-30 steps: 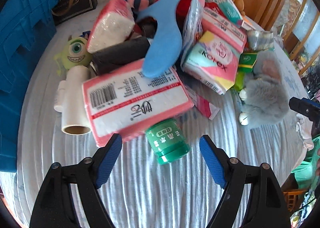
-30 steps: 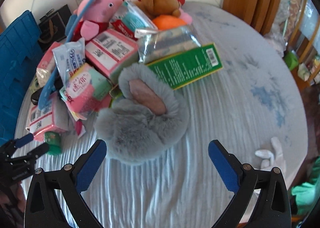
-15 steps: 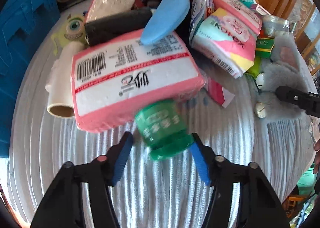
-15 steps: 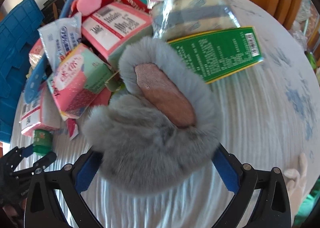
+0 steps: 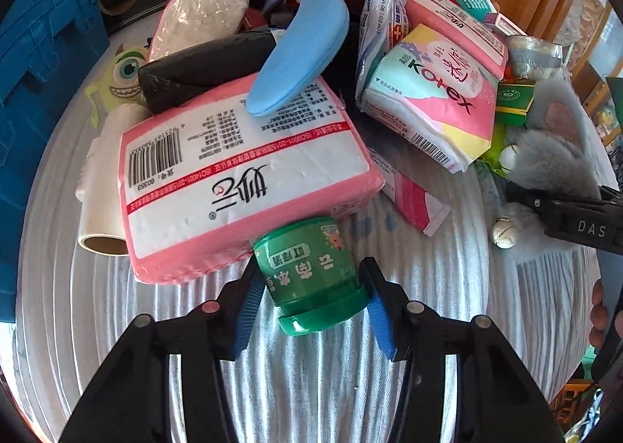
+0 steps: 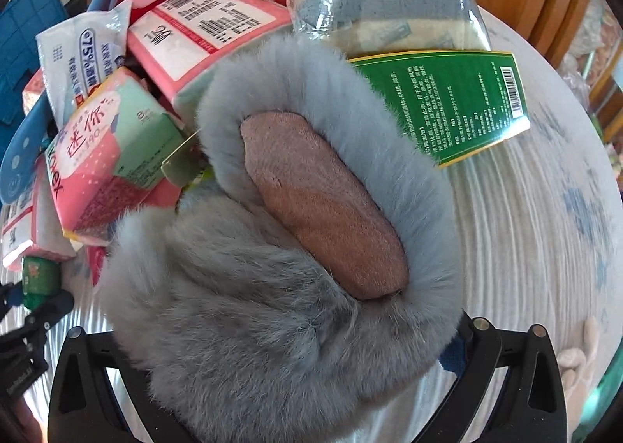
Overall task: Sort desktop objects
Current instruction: 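Grasp the green jar with the left tool while the right tool grasps the grey plush bunny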
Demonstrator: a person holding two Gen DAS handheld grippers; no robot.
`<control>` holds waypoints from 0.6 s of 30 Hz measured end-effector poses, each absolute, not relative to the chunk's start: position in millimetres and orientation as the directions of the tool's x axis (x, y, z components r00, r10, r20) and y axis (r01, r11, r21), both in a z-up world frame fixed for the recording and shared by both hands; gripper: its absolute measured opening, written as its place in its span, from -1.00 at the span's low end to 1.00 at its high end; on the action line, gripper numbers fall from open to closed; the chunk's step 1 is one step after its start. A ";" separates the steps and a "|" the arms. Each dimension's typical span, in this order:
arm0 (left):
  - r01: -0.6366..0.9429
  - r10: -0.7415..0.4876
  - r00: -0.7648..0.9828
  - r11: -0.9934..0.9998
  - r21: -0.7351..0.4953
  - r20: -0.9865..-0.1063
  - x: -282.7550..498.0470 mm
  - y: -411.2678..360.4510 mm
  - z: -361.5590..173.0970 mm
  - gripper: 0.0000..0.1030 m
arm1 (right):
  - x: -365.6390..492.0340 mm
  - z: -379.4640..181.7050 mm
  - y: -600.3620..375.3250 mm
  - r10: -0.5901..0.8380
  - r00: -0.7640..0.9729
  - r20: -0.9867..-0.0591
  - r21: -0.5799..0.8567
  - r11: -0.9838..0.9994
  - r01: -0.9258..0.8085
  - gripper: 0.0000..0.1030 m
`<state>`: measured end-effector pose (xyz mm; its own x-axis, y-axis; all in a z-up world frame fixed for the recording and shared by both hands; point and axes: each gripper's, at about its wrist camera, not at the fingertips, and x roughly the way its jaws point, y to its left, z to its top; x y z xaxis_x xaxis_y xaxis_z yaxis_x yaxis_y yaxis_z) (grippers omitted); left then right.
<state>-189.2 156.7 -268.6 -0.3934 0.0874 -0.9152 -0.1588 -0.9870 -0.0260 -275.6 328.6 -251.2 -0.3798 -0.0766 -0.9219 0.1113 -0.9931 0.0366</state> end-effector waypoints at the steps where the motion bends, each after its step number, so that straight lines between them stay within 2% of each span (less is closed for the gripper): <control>1: -0.160 0.092 -0.395 -0.987 -0.030 -0.914 -187.7 156.7 -268.3 -0.06 | -274.5 -251.2 328.4 -0.074 -0.382 -0.921 0.033 -0.993 0.113 0.83; 2: -0.162 0.096 -0.396 -0.986 -0.034 -0.913 -185.7 156.5 -267.9 -0.08 | -271.5 -250.0 327.6 -0.069 -0.393 -0.917 0.023 -0.992 0.122 0.69; 9: -0.206 0.143 -0.407 -0.977 -0.062 -0.902 -164.5 163.2 -256.1 -0.10 | -249.6 -247.2 340.6 -0.117 -0.402 -0.908 0.072 -0.989 0.126 0.18; 14: -0.267 0.175 -0.485 -0.963 -0.046 -0.857 -143.1 178.0 -227.9 -0.10 | -229.2 -233.6 355.1 -0.167 -0.429 -0.888 0.126 -0.985 0.121 -0.40; 18: -0.271 0.176 -0.543 -0.962 -0.027 -0.821 -150.5 189.7 -209.2 -0.10 | -216.6 -219.1 363.7 -0.202 -0.469 -0.860 0.159 -0.979 0.129 -0.62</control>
